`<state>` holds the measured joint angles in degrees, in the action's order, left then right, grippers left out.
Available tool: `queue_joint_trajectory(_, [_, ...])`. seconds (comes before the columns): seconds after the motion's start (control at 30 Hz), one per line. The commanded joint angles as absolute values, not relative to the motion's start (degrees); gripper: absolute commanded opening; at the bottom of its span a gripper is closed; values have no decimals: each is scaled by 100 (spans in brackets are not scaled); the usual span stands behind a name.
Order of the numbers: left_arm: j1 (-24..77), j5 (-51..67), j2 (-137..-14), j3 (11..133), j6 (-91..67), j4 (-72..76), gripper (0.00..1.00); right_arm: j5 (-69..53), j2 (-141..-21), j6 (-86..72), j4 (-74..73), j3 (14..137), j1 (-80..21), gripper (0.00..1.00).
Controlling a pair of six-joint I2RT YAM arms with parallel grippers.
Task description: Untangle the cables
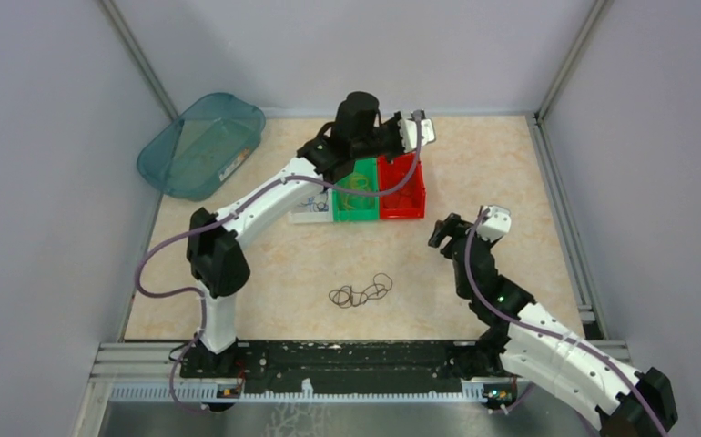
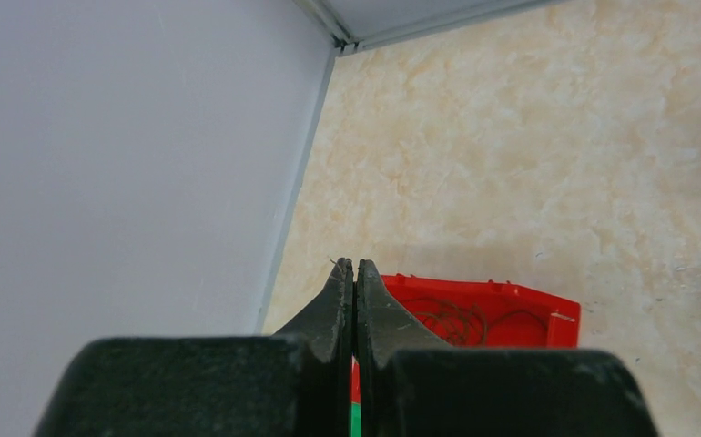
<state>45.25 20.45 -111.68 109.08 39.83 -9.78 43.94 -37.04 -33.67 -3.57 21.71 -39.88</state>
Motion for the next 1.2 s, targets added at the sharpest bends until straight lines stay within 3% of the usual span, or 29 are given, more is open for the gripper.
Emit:
queue_joint_trajectory(0.0, [4559, 1556, -11631, 11128, 4559, -704, 0, 4504, -3445, -3388, -265, 2128, -3904, 74])
queue_joint_trajectory(0.53, [4588, 1219, -13265, 11977, 4301, -762, 0, 4473, -3296, -3319, -473, 2373, -3808, 73])
queue_joint_trajectory(1.17, [4528, 419, -13704, 11341, 3352, -753, 2, 4411, -3377, -3135, -831, 2512, -3745, 73])
